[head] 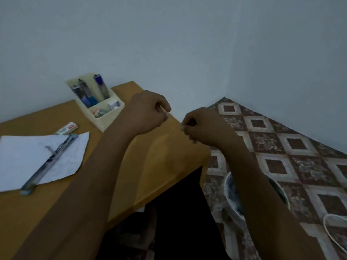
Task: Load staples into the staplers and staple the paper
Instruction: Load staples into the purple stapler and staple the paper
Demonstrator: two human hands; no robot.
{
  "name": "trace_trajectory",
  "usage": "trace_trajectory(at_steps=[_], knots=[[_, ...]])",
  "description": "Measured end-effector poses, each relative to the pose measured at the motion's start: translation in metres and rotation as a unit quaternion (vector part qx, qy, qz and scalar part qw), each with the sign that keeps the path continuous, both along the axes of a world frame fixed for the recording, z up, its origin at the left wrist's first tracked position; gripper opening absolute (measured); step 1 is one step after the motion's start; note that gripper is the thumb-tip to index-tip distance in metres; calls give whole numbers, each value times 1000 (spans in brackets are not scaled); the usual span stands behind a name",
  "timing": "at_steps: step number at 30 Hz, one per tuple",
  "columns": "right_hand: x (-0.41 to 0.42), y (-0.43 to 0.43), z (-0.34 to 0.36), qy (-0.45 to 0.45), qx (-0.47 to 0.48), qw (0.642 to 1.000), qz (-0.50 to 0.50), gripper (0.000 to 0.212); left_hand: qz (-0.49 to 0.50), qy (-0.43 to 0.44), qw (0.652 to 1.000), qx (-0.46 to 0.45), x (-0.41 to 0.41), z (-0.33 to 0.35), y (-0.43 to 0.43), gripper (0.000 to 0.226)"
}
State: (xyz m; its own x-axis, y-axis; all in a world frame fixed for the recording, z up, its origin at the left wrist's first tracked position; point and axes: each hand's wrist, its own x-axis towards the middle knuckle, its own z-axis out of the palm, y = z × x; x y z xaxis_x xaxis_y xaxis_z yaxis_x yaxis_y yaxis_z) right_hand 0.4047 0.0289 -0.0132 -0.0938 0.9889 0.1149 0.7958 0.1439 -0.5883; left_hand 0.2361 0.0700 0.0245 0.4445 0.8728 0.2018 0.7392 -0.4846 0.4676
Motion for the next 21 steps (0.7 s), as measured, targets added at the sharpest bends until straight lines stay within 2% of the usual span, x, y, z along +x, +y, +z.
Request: trace_trajectory(at_steps=[10, 17, 21], knots=[[-182, 55, 0, 55, 27, 982, 179, 13, 199, -50, 979, -9, -181, -11, -8, 10], [-255, 102, -19, -13, 109, 950, 293, 22, 283, -90, 954, -37, -264, -38, -7, 13], [-281, 135, -24, -94, 108, 944, 296, 37, 302, -125, 943, -60, -282, -50, 5, 15]])
